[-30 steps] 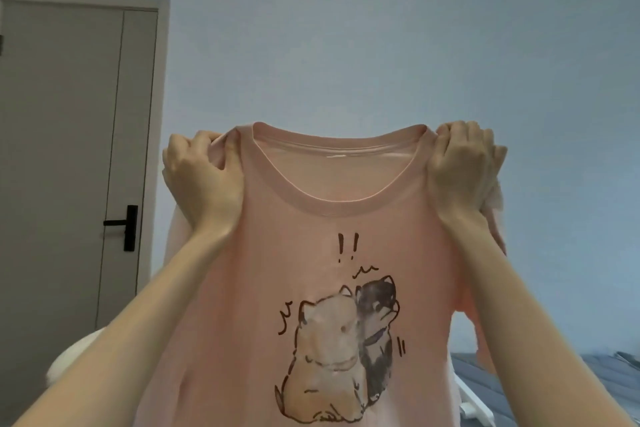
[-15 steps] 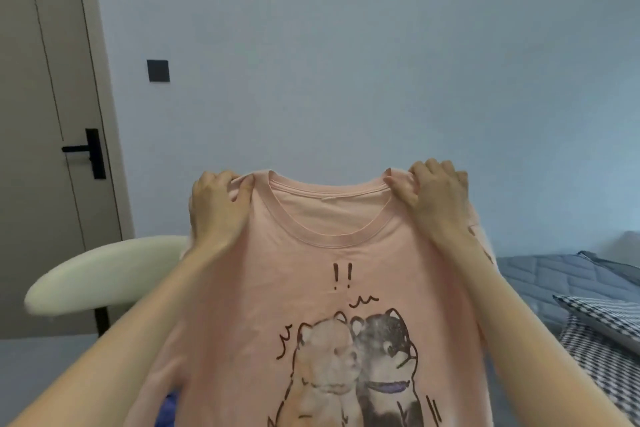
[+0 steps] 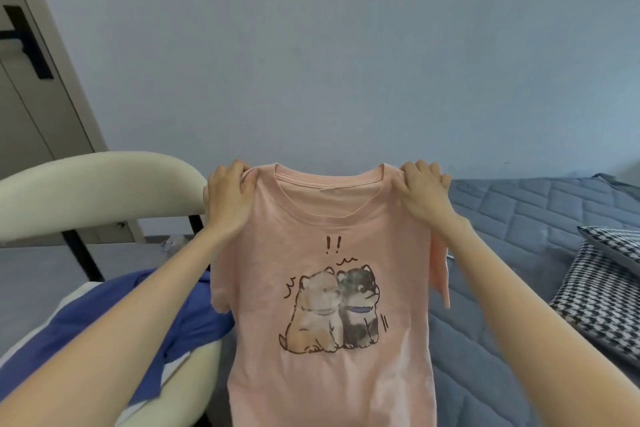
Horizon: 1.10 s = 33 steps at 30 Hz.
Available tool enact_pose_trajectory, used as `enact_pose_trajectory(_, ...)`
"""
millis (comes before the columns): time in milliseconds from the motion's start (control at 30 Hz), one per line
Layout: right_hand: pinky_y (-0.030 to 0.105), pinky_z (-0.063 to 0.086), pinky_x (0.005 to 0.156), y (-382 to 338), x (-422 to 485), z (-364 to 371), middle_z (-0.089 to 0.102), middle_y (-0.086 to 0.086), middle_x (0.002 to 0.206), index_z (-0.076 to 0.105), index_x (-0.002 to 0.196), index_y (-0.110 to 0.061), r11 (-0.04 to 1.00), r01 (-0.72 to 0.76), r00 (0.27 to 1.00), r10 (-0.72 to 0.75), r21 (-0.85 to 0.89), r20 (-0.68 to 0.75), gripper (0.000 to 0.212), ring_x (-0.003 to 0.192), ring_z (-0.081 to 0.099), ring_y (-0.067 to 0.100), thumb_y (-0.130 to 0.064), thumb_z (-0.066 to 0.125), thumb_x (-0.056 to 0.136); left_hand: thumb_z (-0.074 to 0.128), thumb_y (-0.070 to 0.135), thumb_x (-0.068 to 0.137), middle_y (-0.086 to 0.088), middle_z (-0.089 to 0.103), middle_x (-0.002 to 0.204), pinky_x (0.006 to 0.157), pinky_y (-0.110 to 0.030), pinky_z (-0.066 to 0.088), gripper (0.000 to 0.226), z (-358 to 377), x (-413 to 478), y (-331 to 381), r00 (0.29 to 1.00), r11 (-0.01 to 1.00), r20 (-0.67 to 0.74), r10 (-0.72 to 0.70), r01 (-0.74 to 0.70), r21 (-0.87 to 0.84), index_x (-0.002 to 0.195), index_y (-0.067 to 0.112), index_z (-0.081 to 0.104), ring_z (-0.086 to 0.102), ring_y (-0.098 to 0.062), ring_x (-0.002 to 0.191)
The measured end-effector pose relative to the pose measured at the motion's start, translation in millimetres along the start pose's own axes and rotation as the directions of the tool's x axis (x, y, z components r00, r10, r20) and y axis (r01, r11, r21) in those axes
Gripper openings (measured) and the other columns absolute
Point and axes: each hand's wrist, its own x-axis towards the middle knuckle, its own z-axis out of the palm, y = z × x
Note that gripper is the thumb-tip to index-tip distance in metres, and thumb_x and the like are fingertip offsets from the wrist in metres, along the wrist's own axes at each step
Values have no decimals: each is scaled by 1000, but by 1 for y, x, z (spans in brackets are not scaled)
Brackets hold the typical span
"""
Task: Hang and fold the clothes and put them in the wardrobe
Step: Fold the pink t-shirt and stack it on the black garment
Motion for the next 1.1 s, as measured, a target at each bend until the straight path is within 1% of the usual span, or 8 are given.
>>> enact_pose_trajectory(167, 37, 21, 80, 4, -7, 27, 46, 7, 96, 45, 87, -10, 998, -17, 999, 16, 63, 29, 26, 104, 39, 29, -31, 35, 97, 43, 24, 99, -9, 59, 87, 76, -41, 41, 24, 12, -15, -15, 999, 998, 32, -12, 14, -55, 88, 7, 55, 51, -27, 85)
enact_pose_trajectory(300, 33, 17, 77, 3, -20, 25, 51, 7, 96, 53, 92, -8, 988, 4, 998, 7, 157, -66, 22, 99, 37, 26, -24, 39, 96, 43, 30, 98, 6, 54, 77, 63, -31, 39, 23, 4, -26, -9, 994, 976, 80, -77, 91, -198, 88, 12, 52, 49, -13, 72)
enact_pose_trajectory(433, 34, 19, 76, 1, -46, -1, 48, 1, 86, 50, 83, -13, 969, 48, 982, -1, 240, -189, 16, 90, 35, 22, -21, 43, 95, 44, 33, 99, 9, 56, 81, 66, -25, 39, 24, -19, -38, 2, 987, 942, 151, -57, 103, -318, 94, 13, 55, 50, -6, 73)
enact_pose_trajectory(633, 34, 22, 79, -15, -80, -51, 50, -2, 84, 55, 85, -13, 946, 128, 953, -35, 296, -300, 14, 91, 37, 19, -19, 46, 93, 47, 28, 98, 10, 58, 83, 62, -7, 38, 20, -65, -61, 27, 997, 935, 76, -7, 33, -353, 91, 13, 58, 52, 10, 71)
enact_pose_trajectory(700, 35, 24, 80, -19, -93, -72, 50, -3, 83, 58, 84, -12, 937, 156, 931, -32, 314, -365, 15, 89, 36, 17, -20, 47, 90, 49, 26, 98, 10, 59, 80, 60, -5, 38, 19, -86, -72, 37, 999, 929, 36, 17, -2, -371, 89, 13, 59, 52, 13, 68)
enact_pose_trajectory(767, 31, 18, 75, -25, -106, -94, 51, -7, 81, 58, 81, -13, 929, 178, 898, -18, 325, -440, 17, 87, 36, 15, -23, 46, 85, 50, 27, 97, 10, 59, 78, 60, -5, 38, 19, -109, -82, 48, 999, 920, -10, 46, -46, -389, 88, 13, 60, 52, 12, 67)
enact_pose_trajectory(967, 27, 14, 68, -44, -139, -158, 50, -11, 75, 54, 72, -21, 913, 229, 751, 56, 339, -658, 9, 80, 37, 10, -22, 52, 80, 55, 29, 95, 10, 57, 77, 62, -6, 37, 19, -172, -98, 86, 984, 863, -144, 103, -161, -479, 92, 12, 63, 50, 12, 65)
enact_pose_trajectory(1100, 27, 14, 69, -48, -150, -172, 50, -11, 75, 52, 71, -22, 911, 205, 742, 94, 359, -663, 9, 80, 37, 9, -27, 49, 79, 55, 32, 94, 11, 58, 76, 59, -3, 36, 19, -188, -102, 98, 986, 874, -115, 124, -164, -458, 88, 16, 64, 50, 13, 63)
